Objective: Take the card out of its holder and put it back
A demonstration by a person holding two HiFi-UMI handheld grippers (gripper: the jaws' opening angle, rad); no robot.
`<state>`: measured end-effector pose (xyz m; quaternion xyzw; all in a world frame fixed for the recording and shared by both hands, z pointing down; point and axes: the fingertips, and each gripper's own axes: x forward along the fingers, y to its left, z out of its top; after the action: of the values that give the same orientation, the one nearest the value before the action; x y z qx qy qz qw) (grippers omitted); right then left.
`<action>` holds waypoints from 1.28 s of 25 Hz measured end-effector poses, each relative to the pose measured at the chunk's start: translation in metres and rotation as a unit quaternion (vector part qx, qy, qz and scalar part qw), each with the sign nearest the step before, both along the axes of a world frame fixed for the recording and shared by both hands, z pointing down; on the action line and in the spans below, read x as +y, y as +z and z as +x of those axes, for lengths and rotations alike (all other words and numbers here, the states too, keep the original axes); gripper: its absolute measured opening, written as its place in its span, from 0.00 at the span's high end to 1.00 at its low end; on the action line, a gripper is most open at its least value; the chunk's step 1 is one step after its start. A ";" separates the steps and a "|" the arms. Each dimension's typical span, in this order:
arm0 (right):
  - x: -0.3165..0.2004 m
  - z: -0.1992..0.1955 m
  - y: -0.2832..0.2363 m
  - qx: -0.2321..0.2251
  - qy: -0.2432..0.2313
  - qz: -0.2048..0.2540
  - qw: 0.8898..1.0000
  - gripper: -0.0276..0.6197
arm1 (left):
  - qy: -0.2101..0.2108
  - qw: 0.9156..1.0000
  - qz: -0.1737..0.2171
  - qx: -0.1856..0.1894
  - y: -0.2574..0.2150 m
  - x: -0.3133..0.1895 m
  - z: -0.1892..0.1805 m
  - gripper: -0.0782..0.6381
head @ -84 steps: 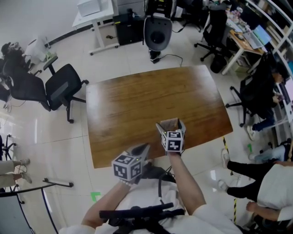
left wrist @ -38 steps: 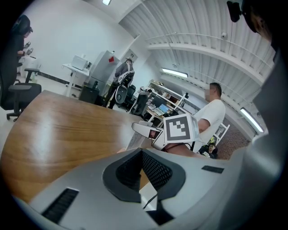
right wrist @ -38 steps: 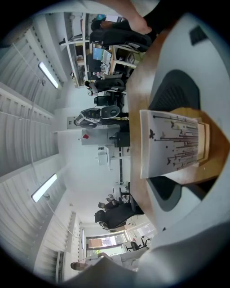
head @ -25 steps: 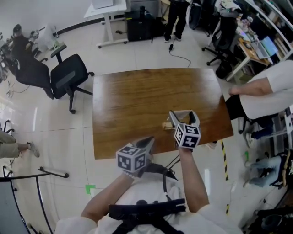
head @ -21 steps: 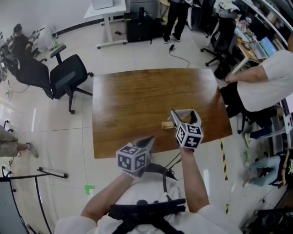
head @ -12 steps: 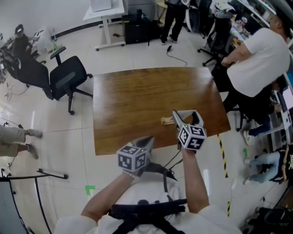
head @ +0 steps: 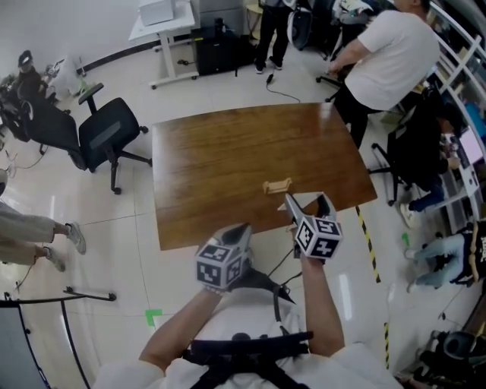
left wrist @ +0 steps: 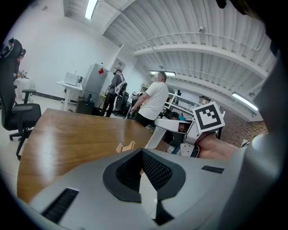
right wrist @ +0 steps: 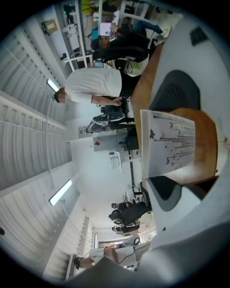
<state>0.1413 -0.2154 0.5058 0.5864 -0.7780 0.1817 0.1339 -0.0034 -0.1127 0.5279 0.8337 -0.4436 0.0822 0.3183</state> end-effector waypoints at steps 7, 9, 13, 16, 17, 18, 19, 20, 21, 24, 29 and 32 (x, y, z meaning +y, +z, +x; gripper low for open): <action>0.047 0.016 -0.004 -0.007 0.022 -0.001 1.000 0.23 | -0.002 1.000 0.006 0.006 0.000 0.025 0.002 0.90; 0.057 0.018 -0.006 -0.005 0.024 -0.001 1.000 0.23 | -0.002 1.000 0.007 0.007 -0.001 0.030 0.002 0.90; 0.073 0.020 -0.004 -0.005 0.027 -0.005 1.000 0.23 | 0.002 1.000 0.005 0.010 -0.001 0.041 0.006 0.90; 0.079 0.021 -0.002 -0.004 0.025 -0.008 1.000 0.23 | 0.004 1.000 0.009 0.010 -0.003 0.044 0.010 0.90; 0.081 0.022 -0.002 -0.003 0.025 -0.009 1.000 0.23 | 0.004 1.000 0.011 0.009 -0.005 0.044 0.010 0.90; 0.082 0.022 -0.002 -0.003 0.024 -0.009 1.000 0.23 | 0.004 1.000 0.013 0.009 -0.007 0.044 0.011 0.90; 0.083 0.022 -0.003 -0.002 0.023 -0.009 1.000 0.23 | 0.004 1.000 0.014 0.010 -0.009 0.044 0.011 0.90; 0.084 0.022 -0.004 -0.002 0.022 -0.009 1.000 0.23 | 0.004 1.000 0.015 0.011 -0.010 0.045 0.012 0.90; 0.084 0.023 -0.004 -0.002 0.021 -0.010 1.000 0.23 | 0.005 1.000 0.014 0.014 -0.011 0.045 0.013 0.90; 0.084 0.023 -0.006 -0.003 0.021 -0.008 1.000 0.23 | 0.008 1.000 0.015 0.019 -0.013 0.044 0.015 0.90; 0.083 0.023 -0.008 -0.001 0.022 -0.008 1.000 0.23 | 0.012 1.000 0.022 0.014 -0.016 0.042 0.013 0.90; 0.081 0.025 -0.009 -0.004 0.020 -0.009 1.000 0.23 | 0.014 1.000 0.027 0.005 -0.017 0.041 0.014 0.90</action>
<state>0.1664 -0.1344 0.4971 0.5997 -0.7650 0.1936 0.1328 0.0104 -0.0712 0.5109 0.8487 -0.4324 0.0708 0.2962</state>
